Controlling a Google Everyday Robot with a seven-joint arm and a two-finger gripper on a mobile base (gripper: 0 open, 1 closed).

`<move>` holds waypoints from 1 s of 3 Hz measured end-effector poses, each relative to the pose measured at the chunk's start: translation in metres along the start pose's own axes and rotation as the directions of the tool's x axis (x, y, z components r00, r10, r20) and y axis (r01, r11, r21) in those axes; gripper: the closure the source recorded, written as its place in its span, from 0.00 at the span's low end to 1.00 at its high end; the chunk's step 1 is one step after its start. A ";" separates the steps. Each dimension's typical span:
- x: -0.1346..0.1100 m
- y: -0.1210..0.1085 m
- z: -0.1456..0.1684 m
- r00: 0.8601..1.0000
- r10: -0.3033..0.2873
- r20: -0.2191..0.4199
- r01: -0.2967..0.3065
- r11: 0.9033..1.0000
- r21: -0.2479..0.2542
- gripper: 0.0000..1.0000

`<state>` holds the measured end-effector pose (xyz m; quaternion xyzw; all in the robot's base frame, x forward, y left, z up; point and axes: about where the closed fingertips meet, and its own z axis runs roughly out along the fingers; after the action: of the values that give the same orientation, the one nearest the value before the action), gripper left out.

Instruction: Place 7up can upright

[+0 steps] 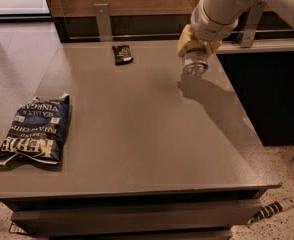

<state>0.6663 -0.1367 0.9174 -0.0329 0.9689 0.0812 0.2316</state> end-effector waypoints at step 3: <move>-0.051 0.030 -0.048 0.909 -0.290 0.300 0.370 0.891 -0.262 1.00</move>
Offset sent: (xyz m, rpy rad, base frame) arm 0.0141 0.0259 0.0948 -0.0176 -0.4675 0.8138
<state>0.6873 -0.1139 0.9867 -0.2239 0.8860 0.1963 0.3554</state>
